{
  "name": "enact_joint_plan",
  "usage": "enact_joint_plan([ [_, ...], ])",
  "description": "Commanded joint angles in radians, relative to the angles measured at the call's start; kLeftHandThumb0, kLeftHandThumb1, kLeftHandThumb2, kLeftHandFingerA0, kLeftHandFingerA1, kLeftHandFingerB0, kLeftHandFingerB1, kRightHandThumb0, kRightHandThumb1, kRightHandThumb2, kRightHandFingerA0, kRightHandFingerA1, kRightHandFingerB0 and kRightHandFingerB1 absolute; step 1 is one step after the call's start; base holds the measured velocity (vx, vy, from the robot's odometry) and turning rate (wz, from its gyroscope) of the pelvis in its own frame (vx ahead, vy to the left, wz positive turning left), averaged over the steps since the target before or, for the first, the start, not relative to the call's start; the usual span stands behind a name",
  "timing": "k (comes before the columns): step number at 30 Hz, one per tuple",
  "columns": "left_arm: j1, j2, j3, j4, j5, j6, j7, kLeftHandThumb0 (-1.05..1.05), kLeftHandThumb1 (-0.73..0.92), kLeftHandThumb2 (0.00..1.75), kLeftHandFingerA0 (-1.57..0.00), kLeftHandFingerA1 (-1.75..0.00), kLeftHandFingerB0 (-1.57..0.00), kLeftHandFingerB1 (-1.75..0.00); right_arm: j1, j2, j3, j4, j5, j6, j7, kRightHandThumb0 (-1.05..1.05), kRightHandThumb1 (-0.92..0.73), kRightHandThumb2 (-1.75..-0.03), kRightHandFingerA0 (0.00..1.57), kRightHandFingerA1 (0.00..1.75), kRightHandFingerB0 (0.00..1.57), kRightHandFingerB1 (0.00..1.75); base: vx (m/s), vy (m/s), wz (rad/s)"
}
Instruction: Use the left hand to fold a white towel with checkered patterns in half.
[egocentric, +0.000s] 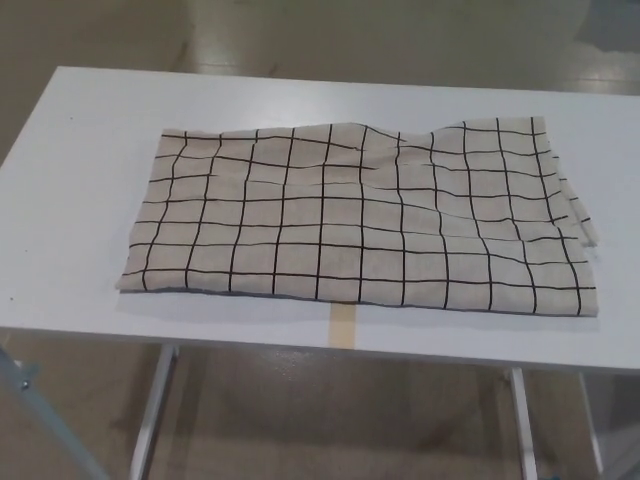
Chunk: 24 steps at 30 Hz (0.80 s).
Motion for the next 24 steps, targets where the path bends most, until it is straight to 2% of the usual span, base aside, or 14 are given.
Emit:
enact_joint_plan([
  [1, 0.159, -0.02, -0.105, -0.326, 0.029, -0.33, -0.127, -0.68, 0.38, 0.8, 0.0, 0.0, 0.0, -0.05, 0.098, 0.046, 0.083, -0.092, -0.005, -0.014, 0.061, -0.32, -0.58, -0.57, 0.54, 0.5, 0.52, 0.44, 0.0, 0.0, 0.0],
  [4, 0.19, -0.024, -0.116, -0.407, 0.05, -0.365, -0.099, -0.69, 0.39, 0.8, 0.0, 0.0, 0.0, -0.07, 0.109, 0.046, 0.096, -0.104, 0.004, 0.005, 0.077, -0.34, -0.58, -0.57, 0.54, 0.5, 0.51, 0.44, 0.0, 0.0, 0.0],
  [5, 0.217, -0.031, -0.115, -0.535, 0.059, -0.422, -0.076, -0.72, 0.41, 0.8, 0.0, 0.0, 0.0, -0.06, 0.125, 0.064, 0.128, -0.145, 0.018, 0.031, 0.102, -0.34, -0.58, -0.56, 0.55, 0.51, 0.5, 0.44, 0.0, 0.0, 0.0],
  [10, 0.275, -0.023, -0.147, -0.807, -0.067, -0.311, -0.14, -0.72, 0.42, 0.8, 0.0, 0.0, 0.0, -0.03, 0.152, 0.075, 0.187, -0.114, -0.034, -0.065, 0.114, -0.37, -0.58, -0.57, 0.57, 0.48, 0.51, 0.43, 0.0, 0.0, 0.0],
  [14, 0.275, -0.018, -0.152, -0.965, -0.056, -0.284, -0.111, -0.74, 0.43, 0.8, 0.0, 0.0, 0.0, -0.04, 0.15, 0.066, 0.216, -0.07, -0.063, -0.088, 0.109, -0.36, -0.58, -0.57, 0.56, 0.47, 0.5, 0.43, 0.0, 0.0, 0.0],
  [20, 0.223, -0.015, -0.135, -1.064, 0.068, -0.318, -0.052, -0.75, 0.45, 0.81, 0.0, 0.0, 0.0, -0.01, 0.139, 0.045, 0.241, -0.049, -0.098, -0.093, 0.063, -0.36, -0.59, -0.57, 0.55, 0.46, 0.5, 0.43, 0.0, 0.0, 0.0],
  [23, 0.121, -0.002, -0.143, -1.049, 0.232, -0.322, -0.001, -0.76, 0.46, 0.81, 0.0, 0.0, 0.0, 0.0, 0.152, 0.051, 0.259, -0.033, -0.112, -0.12, 0.052, -0.36, -0.59, -0.57, 0.55, 0.46, 0.51, 0.43, 0.0, 0.0, 0.0],
  [24, 0.121, -0.003, -0.142, -1.052, 0.234, -0.32, 0.0, -0.76, 0.46, 0.81, 0.0, 0.0, 0.0, 0.0, 0.151, 0.05, 0.261, -0.032, -0.111, -0.121, 0.051, -0.36, -0.59, -0.57, 0.55, 0.46, 0.51, 0.43, 0.0, 0.0, 0.0],
])
